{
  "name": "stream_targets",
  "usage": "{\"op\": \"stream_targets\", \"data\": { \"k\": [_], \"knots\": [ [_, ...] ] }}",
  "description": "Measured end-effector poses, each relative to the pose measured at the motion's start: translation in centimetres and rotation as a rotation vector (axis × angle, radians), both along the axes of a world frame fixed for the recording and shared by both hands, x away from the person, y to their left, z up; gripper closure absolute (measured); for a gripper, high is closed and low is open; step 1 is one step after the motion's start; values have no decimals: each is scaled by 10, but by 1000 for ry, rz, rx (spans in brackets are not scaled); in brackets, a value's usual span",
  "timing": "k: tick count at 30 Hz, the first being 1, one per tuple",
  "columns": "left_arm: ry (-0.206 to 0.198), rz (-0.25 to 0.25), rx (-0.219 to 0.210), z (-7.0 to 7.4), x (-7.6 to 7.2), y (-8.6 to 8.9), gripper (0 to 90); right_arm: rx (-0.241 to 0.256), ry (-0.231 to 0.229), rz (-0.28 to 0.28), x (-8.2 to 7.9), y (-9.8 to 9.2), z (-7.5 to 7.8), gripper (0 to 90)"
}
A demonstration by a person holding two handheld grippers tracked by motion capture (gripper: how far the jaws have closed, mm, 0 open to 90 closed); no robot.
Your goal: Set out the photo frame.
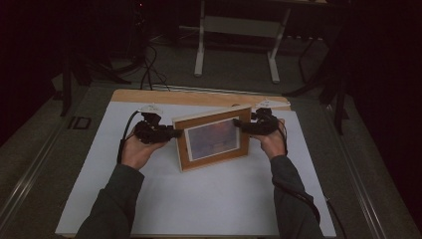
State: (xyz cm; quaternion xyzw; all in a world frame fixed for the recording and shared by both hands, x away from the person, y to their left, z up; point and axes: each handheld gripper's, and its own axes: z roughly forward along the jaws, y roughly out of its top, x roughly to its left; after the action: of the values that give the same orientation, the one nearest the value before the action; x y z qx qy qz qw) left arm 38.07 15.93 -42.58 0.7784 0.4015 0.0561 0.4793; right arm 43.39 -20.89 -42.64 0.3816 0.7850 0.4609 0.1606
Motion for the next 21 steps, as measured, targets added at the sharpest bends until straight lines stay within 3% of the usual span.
{"op": "stream_targets", "data": {
  "k": [4, 14, 21],
  "knots": [
    [9, 12, -27, -2, 9, 4, 686, -5, 3, -3, -5, -3, 0, 405],
    [9, 23, -37, -4, 18, 5, 671, 16, 24, -25, -11, -9, 0, 484],
    [3, 39, -49, -5, 24, 8, 663, -5, 28, -21, -15, -9, 1, 531]
  ]
}}
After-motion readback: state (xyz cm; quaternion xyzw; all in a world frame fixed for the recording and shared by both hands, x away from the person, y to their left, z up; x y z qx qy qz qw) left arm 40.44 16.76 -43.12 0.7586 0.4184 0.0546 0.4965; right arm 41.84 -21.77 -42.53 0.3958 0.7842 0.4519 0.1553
